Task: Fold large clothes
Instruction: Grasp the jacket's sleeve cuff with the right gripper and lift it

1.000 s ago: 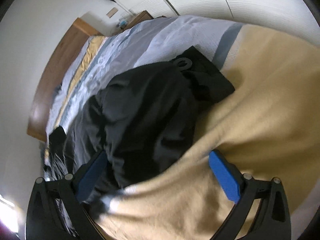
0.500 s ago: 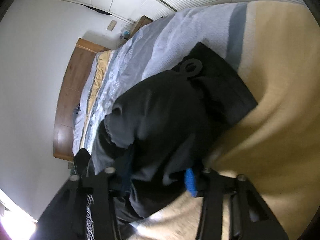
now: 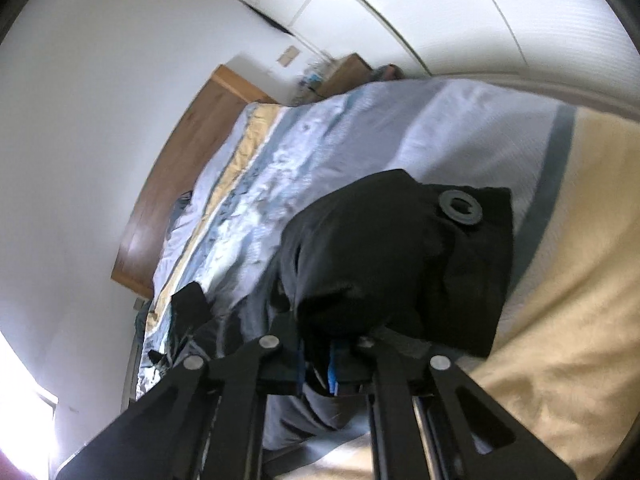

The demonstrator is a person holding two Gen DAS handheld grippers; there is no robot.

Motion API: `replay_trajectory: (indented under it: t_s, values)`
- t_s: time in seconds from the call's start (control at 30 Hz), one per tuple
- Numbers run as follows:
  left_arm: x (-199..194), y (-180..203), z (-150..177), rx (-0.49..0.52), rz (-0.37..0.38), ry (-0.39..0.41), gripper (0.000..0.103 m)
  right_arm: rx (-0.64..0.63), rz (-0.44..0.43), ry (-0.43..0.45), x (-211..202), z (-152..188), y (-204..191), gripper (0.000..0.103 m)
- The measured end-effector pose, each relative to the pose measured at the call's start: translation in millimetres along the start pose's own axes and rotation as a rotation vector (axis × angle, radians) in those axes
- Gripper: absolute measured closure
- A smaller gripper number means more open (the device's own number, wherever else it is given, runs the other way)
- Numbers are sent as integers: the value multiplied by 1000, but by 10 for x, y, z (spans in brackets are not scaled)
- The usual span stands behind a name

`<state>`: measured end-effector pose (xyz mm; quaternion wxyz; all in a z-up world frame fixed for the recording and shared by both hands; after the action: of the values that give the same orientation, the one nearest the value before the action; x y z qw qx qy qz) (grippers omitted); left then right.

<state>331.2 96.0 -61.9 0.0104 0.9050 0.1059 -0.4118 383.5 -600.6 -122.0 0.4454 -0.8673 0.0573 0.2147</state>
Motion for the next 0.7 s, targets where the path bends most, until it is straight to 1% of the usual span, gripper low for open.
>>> replay_trajectory:
  t_s: [0.1, 0.2, 0.33, 0.43, 0.53, 0.7]
  values:
    - [-41, -66, 7, -16, 12, 5, 1, -62, -21, -3, -103, 35, -235, 96]
    - [-93, -148, 11, -33, 23, 12, 1, -139, -47, -5, -144, 56, -605, 96]
    - [-144, -274, 29, -60, 32, 16, 1, -241, -82, -20, -179, 195, -1106, 96]
    - [-170, -376, 65, -75, 43, 12, 1, -328, -115, -44, -187, 425, -1494, 96]
    - [-196, -458, 104, -78, 40, 16, 1, -385, -154, -73, -178, 658, -1819, 96]
    - [-215, -548, 181, -85, 55, 5, 1, -460, -210, -127, -165, 1118, -2206, 96]
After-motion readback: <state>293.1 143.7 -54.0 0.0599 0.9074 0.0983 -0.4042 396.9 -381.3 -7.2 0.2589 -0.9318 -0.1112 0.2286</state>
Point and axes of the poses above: each gripper's, at about its wrist camera, not at the fingertips, and x roughly the way its jaws point, y to its right, z to its underside, the point moved 10 cm from there along x, roughly the way its jaws point, and after that the axes turned 4 degrees about -z, right-handed, at the moved point
